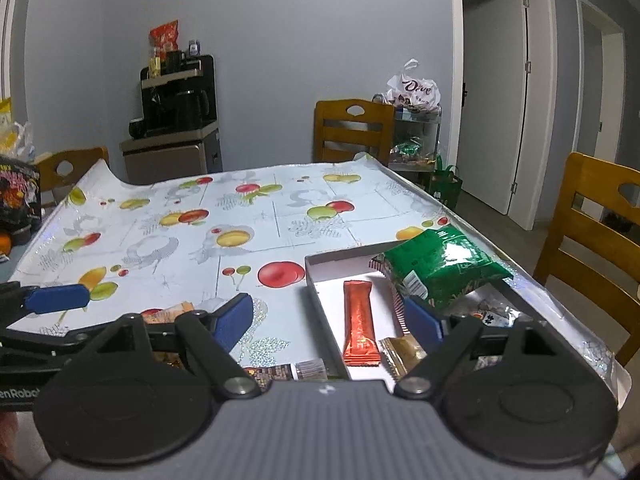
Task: Organize snacks
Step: 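Move both grippers back from the tray over the remaining snacks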
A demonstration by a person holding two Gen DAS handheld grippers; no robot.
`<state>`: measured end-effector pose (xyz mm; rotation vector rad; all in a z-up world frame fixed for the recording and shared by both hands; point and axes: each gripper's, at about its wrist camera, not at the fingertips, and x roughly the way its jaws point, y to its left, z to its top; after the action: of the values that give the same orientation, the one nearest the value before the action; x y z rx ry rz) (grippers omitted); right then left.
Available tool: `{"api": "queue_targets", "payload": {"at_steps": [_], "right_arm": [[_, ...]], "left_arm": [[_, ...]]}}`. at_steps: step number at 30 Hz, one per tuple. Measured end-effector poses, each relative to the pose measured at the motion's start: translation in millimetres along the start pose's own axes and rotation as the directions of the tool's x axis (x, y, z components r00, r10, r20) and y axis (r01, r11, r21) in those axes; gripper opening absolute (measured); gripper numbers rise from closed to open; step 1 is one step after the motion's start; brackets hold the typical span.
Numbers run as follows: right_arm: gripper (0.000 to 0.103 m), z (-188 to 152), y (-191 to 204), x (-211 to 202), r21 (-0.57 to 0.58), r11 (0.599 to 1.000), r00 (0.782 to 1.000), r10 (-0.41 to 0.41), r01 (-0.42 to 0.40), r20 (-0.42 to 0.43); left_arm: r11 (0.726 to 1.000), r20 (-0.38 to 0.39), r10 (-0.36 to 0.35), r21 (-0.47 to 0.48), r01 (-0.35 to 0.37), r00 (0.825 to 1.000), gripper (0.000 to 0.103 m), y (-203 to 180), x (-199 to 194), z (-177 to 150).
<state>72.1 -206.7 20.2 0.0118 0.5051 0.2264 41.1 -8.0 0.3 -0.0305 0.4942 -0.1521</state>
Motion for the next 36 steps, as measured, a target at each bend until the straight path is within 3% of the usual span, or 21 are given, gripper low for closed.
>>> {"api": "queue_targets", "payload": {"at_steps": [9, 17, 20, 22, 24, 26, 27, 29, 30, 33, 36], "right_arm": [[0.086, -27, -7, -13, -0.083, 0.991, 0.995, 0.103, -0.104, -0.008], [0.086, -48, 9, -12, -0.226, 0.942, 0.968, 0.237, -0.250, -0.082], [0.086, -48, 22, -3, -0.323, 0.887, 0.943, 0.293, -0.330, -0.158], [0.086, -47, 34, 3, -0.439, 0.810, 0.921, 0.329, -0.389, -0.210], [0.086, -44, 44, 7, -0.551, 0.733, 0.916, 0.334, -0.400, -0.221], [0.086, -40, 48, 16, -0.610, 0.682, 0.914, 0.330, -0.403, -0.235], [0.086, -38, 48, 22, -0.617, 0.660, 0.903, 0.339, -0.428, -0.264], [0.086, -34, 47, 39, -0.602, 0.615, 0.861, 0.373, -0.509, -0.347], [0.086, -33, 45, 47, -0.595, 0.610, 0.852, 0.379, -0.524, -0.361], [0.085, -31, 44, 69, -0.584, 0.627, 0.857, 0.363, -0.515, -0.367], [0.080, -29, 41, 84, -0.557, 0.632, 0.841, 0.363, -0.538, -0.401]], "left_arm": [[0.999, -0.031, 0.055, 0.003, -0.055, 0.998, 0.087, 12, -11, -11], [0.997, -0.068, 0.073, 0.014, -0.072, 0.995, 0.087, 21, -12, -20], [0.996, -0.083, 0.094, 0.012, -0.093, 0.992, 0.087, 24, -12, -21], [0.995, -0.089, 0.098, 0.015, -0.098, 0.991, 0.087, 25, -12, -22], [0.995, -0.089, 0.104, 0.019, -0.103, 0.991, 0.087, 24, -14, -21], [0.994, -0.089, 0.105, 0.016, -0.104, 0.990, 0.087, 24, -15, -20], [0.995, -0.090, 0.102, 0.014, -0.101, 0.991, 0.087, 24, -16, -20], [0.995, -0.096, 0.098, 0.009, -0.098, 0.991, 0.087, 23, -16, -20], [0.995, -0.099, 0.096, 0.009, -0.095, 0.990, 0.087, 22, -16, -20], [0.996, -0.101, 0.093, 0.014, -0.092, 0.990, 0.087, 19, -17, -18], [0.996, -0.098, 0.092, 0.025, -0.090, 0.991, 0.087, 17, -17, -16]]}}
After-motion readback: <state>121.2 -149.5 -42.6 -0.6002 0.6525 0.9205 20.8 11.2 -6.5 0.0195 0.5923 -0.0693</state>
